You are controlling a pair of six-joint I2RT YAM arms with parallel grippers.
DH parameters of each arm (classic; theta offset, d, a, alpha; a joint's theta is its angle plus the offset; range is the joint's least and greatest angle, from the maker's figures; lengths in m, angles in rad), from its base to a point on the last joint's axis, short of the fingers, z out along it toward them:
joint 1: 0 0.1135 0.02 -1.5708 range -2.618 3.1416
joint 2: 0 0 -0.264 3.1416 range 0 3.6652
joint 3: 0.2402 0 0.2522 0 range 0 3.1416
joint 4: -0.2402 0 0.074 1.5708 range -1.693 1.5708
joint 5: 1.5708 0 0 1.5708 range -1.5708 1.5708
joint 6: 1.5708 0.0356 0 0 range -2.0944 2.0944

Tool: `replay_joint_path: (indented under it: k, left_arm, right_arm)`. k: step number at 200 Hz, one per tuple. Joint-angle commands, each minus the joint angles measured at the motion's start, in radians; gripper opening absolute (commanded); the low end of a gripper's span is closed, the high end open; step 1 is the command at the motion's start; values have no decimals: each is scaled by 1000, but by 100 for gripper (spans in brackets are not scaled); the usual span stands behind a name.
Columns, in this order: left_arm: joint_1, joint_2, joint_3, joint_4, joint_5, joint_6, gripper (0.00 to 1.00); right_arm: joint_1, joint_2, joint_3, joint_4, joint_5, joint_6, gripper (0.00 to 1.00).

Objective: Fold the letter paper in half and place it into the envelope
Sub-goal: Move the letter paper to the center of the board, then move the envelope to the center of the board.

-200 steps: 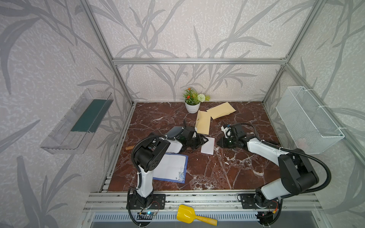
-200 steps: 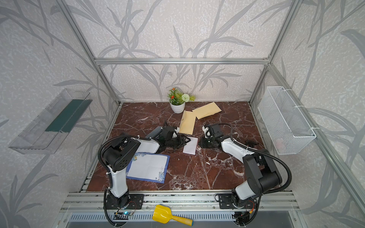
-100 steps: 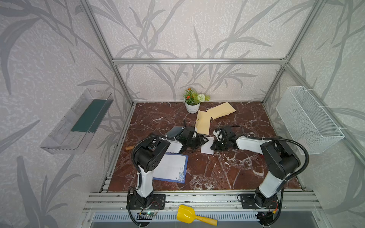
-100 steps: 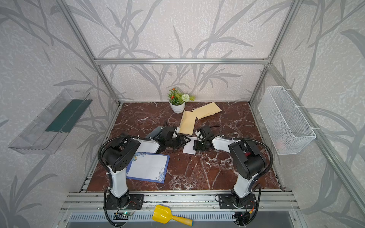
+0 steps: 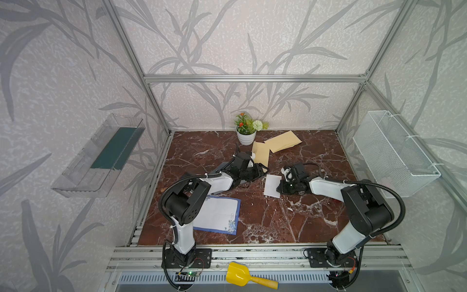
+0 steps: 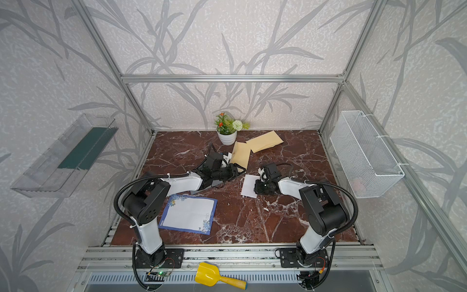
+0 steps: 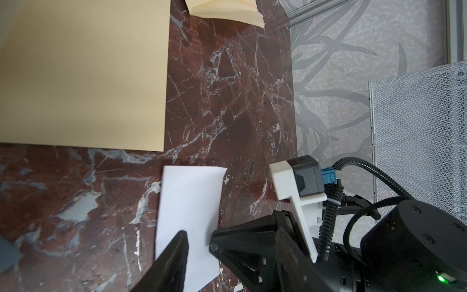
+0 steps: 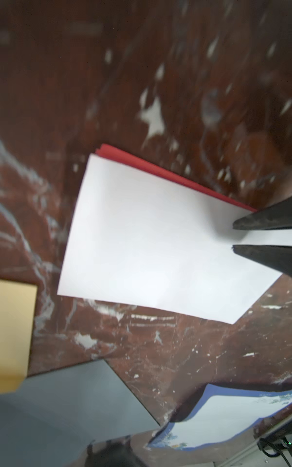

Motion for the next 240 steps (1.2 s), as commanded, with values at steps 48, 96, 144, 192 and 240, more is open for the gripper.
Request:
replay_joint_path:
  k: [48, 96, 144, 192, 240]
  left_arm:
    - [4, -17, 24, -25, 9, 43, 55]
    - [5, -50, 15, -67, -21, 86, 55]
    - [7, -9, 218, -278, -80, 230, 55]
    - [5, 202, 632, -597, -183, 443, 55]
    - [-16, 544, 1145, -899, -260, 592, 56]
  right_arm:
    - [-88, -169, -87, -197, 106, -44, 17]
    - [-90, -240, 36, -260, 90, -88, 21]
    - [-90, -145, 65, -203, 50, -81, 21]
    - [-90, -79, -3, -139, 34, -63, 20]
    - [-90, -109, -56, -129, 26, -61, 20]
